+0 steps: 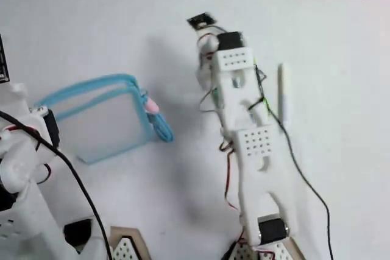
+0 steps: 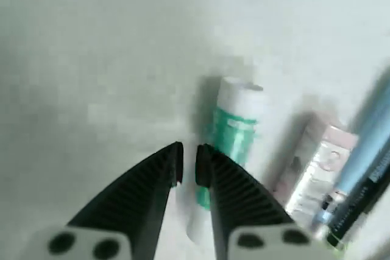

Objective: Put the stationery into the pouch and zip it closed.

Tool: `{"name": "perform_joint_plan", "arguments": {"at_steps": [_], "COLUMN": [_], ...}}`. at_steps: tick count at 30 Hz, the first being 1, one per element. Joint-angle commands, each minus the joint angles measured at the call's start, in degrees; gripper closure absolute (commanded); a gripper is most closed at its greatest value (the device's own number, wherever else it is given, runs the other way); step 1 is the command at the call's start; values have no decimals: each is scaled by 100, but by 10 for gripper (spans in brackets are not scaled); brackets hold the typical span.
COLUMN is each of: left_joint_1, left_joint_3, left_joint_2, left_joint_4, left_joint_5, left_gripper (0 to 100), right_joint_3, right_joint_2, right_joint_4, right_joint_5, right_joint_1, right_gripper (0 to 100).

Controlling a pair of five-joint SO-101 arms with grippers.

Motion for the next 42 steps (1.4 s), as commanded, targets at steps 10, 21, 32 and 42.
{"name": "perform_joint_plan", "arguments": {"at_steps": [10,21,32,42], "left_joint_1": [-22,-22,-4,-4], "left_joint_3": [185,176,185,185], "left_joint_2": [418,418,418,418], "left_joint_4": [44,44,26,26], "left_joint_5": [-44,-44,-44,-44], "left_gripper": [977,977,977,977], "right_joint_3": [-35,-9,-70,-97], "right_joint_2": [-13,-1666,-347,-31], "right_joint_4": [136,154,-312,-347], "right_joint_5": [-202,-457,-475,-475], "right_joint_1": [-189,330,945,259], "right_gripper": [885,807,797,797]}}
